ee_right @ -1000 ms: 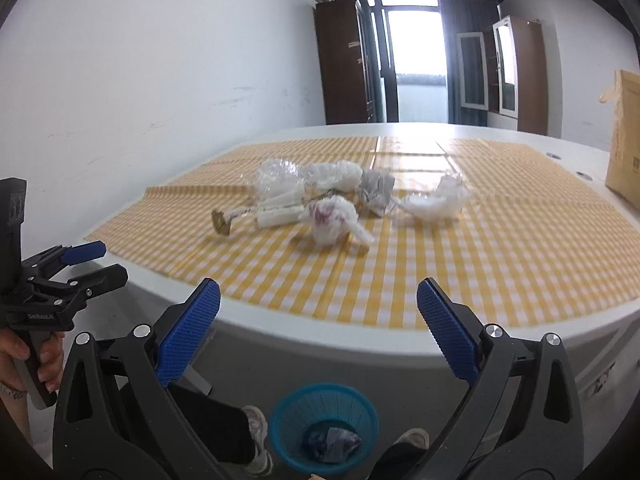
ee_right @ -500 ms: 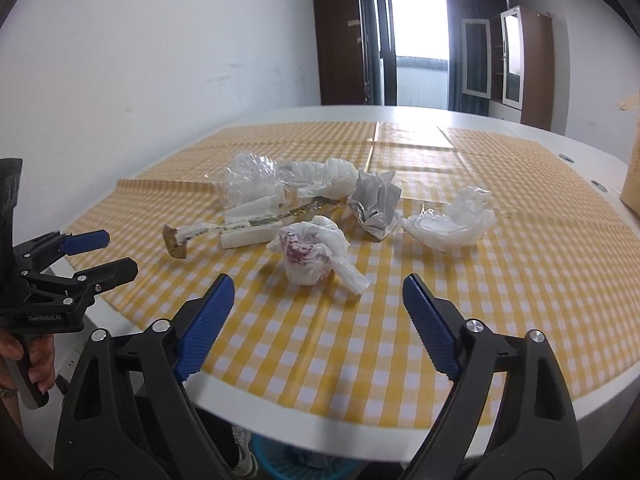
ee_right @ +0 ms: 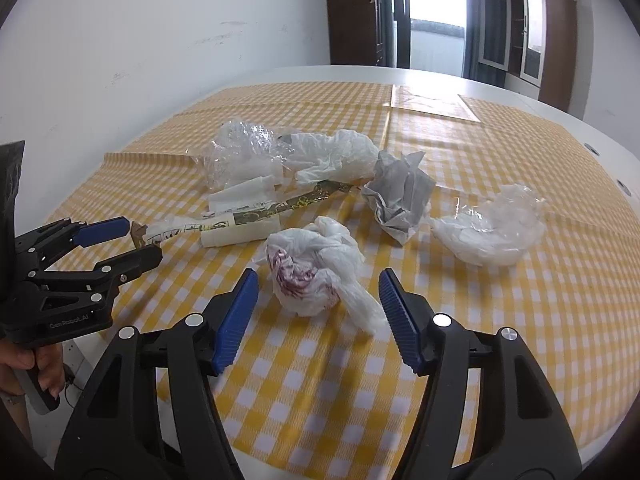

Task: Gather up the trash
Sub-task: 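Grasp the foil wrapper strip with the left gripper while the right gripper grasps the crumpled tissue, then lift the foil strip and tissue and carry them down over the wastebasket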

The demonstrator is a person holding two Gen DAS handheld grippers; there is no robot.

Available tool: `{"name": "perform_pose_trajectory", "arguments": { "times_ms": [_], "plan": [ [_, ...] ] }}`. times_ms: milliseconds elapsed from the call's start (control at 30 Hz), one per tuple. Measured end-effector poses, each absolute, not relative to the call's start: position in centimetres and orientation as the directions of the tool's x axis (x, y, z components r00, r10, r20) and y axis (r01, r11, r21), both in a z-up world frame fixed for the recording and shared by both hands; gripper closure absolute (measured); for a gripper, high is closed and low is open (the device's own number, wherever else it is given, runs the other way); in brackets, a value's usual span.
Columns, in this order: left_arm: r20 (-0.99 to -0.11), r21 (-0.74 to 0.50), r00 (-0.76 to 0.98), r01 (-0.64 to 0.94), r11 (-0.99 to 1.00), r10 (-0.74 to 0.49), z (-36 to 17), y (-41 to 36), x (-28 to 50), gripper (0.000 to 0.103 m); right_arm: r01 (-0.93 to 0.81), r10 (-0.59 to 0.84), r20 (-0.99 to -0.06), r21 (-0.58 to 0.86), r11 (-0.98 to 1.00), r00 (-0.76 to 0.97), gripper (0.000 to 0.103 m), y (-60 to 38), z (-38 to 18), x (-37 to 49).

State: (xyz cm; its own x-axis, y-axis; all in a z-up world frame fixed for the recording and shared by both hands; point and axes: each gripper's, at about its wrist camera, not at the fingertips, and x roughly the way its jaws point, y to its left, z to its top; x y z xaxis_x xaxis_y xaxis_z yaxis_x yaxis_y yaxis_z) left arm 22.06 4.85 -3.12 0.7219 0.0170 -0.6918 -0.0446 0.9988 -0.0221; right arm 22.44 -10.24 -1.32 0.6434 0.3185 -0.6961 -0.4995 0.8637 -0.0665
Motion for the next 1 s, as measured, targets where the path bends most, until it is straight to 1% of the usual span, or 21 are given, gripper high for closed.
{"name": "perform_pose_trajectory", "arguments": {
  "times_ms": [33,67,133,167,233,300,400,567,700,833,1000],
  "plan": [
    [-0.698,-0.022,0.716,-0.041,0.999,0.014,-3.2,4.7,22.4,0.052,-0.499,0.315,-0.706,-0.063,0.864,0.634,0.051,-10.1,-1.5,22.8],
    [-0.704,-0.022,0.711,-0.033,0.999,0.008,-3.4,4.6,22.6,0.065,-0.5,0.31,-0.718,-0.06,0.864,0.623,0.053,-10.0,-1.8,23.0],
    [-0.707,-0.022,0.708,-0.022,1.0,0.0,-3.5,4.4,22.9,0.072,-0.502,0.298,-0.74,-0.061,0.863,0.603,0.067,-9.7,-2.3,23.4],
    [-0.704,-0.021,0.71,-0.025,0.999,0.003,-3.5,4.4,22.8,0.079,-0.503,0.296,-0.743,-0.063,0.862,0.6,0.069,-9.7,-2.4,23.4],
    [-0.7,-0.028,0.714,-0.027,0.999,0.0,-3.4,4.5,22.6,0.086,-0.503,0.296,-0.737,-0.068,0.862,0.608,0.075,-9.8,-2.4,23.1],
    [-0.689,-0.044,0.725,-0.035,0.998,-0.005,-3.1,4.7,22.3,0.093,-0.504,0.3,-0.731,-0.068,0.861,0.612,0.076,-9.9,-2.2,22.8],
    [-0.663,-0.082,0.748,-0.037,0.996,-0.027,-2.5,4.7,20.9,0.094,-0.501,0.307,-0.721,-0.064,0.863,0.621,0.078,-10.2,-2.0,22.2],
    [-0.631,-0.111,0.775,-0.058,0.992,-0.025,-1.6,5.0,18.7,0.095,-0.498,0.331,-0.706,-0.036,0.867,0.627,0.079,-11.6,-1.8,20.5],
    [-0.596,-0.155,0.802,-0.069,0.985,-0.038,-0.5,5.3,16.2,0.095,-0.515,0.374,-0.673,-0.012,0.857,0.638,0.079,-12.6,-1.2,18.5],
    [-0.561,-0.155,0.827,-0.065,0.986,-0.034,0.8,4.9,13.2,0.095,-0.525,0.383,-0.636,-0.041,0.85,0.67,0.079,-13.2,-0.6,16.0],
    [-0.527,-0.155,0.849,-0.077,0.985,-0.017,1.8,4.7,10.1,0.095,-0.526,0.404,-0.603,-0.03,0.85,0.687,0.08,-14.0,-0.1,13.3]
  ]
}}
